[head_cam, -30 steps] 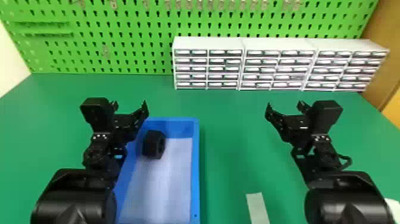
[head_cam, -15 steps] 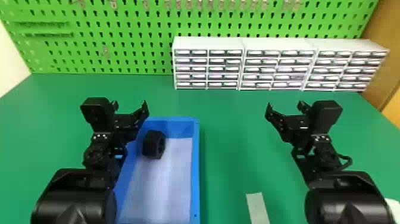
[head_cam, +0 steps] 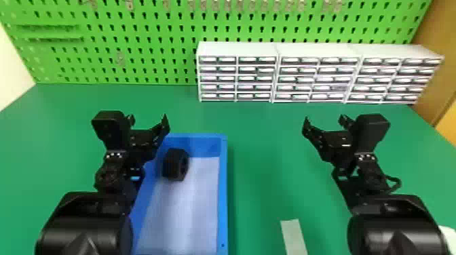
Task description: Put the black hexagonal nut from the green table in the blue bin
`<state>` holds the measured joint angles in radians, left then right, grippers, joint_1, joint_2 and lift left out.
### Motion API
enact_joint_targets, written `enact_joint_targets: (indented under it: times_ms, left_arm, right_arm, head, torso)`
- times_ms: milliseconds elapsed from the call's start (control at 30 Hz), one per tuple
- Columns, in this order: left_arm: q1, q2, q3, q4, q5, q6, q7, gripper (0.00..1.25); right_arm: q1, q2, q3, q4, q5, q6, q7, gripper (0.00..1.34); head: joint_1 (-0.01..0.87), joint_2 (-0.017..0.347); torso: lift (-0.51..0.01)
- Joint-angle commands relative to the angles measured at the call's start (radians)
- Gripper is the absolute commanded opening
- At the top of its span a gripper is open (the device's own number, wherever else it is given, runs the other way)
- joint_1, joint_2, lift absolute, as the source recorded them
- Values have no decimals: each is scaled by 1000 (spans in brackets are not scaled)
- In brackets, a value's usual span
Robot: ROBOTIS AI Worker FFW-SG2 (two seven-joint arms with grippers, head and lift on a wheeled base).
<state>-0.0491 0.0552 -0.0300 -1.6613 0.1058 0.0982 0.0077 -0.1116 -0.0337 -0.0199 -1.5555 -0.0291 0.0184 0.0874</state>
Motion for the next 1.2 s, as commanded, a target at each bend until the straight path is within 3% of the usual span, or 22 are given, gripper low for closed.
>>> enact_joint_targets:
  times_ms: [0, 1167]
  left_arm:
    - [0, 0, -1, 2, 0, 0, 0, 865]
    - [3, 0, 1, 0, 0, 0, 0, 865]
  right_arm:
    - [0, -2, 0, 0, 0, 0, 0, 1037]
    - [-2, -8, 20, 5, 5, 9, 0, 1037]
  head:
    - [686, 51]
    - [686, 51]
  torso:
    - [-96]
    - [-96]
